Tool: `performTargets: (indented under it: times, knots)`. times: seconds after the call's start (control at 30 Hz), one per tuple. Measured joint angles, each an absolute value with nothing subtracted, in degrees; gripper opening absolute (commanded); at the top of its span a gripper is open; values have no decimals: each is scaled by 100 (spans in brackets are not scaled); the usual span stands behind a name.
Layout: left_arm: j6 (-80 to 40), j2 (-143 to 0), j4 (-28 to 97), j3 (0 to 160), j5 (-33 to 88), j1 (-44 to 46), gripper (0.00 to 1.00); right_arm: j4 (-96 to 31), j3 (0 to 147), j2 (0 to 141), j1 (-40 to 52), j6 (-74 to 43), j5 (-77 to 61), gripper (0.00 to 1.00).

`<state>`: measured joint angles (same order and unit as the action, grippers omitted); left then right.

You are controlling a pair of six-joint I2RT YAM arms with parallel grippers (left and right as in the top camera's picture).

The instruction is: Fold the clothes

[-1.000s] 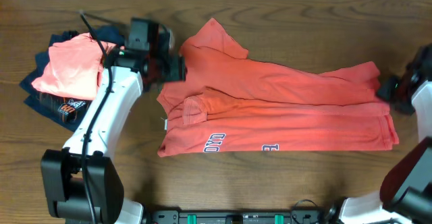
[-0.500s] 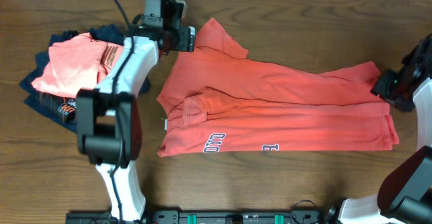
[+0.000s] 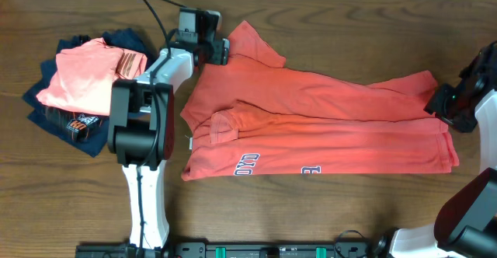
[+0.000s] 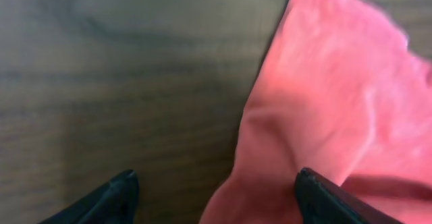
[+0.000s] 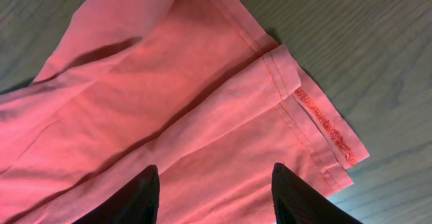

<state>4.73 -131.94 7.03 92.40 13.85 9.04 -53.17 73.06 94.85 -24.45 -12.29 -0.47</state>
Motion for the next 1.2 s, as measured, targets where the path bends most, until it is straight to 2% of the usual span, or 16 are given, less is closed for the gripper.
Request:
performTargets:
  times: [0.1, 0.13, 0.17, 0.2, 0.37, 0.47, 0.53, 0.6, 0.8, 1.2]
  knots:
    - [454, -13214, 722, 9262, 1406, 982, 35, -5315, 7306, 9485, -2445, -1229, -49, 48]
    - [475, -13220, 716, 9262, 1424, 1024, 19, -5312, 7306, 9485, -2445, -1225, -49, 46]
    - [469, -13233, 698, 9262, 1428, 1046, 9, -5310, 7306, 9485, -2445, -1221, -49, 45]
    - [482, -13244, 696, 9271, 1446, 1076, 6, -5312, 7306, 9485, -2445, -1212, -47, 44]
    - [414, -13277, 904, 9415, 1470, 1135, 6, -5312, 7306, 9485, -2445, -1173, -47, 31]
    - [357, -13277, 1243, 9577, 1468, 1129, 6, -5312, 7306, 9487, -2443, -1166, -49, 29]
    - [259, -13246, 1413, 9618, 1483, 1125, 6, -5308, 7306, 9500, -2438, -1166, -49, 32]
    - [139, -13183, 1597, 9625, 1533, 1122, 6, -5225, 7306, 9568, -2432, -1135, -49, 39]
    - [-226, -12538, 2410, 9627, 1852, 1098, 6, -4624, 7358, 10141, -2272, -1072, -54, 46]
    - [-403, -12081, 3378, 9703, 1979, 1098, 6, -2659, 7872, 11732, -2176, -1350, 56, 47]
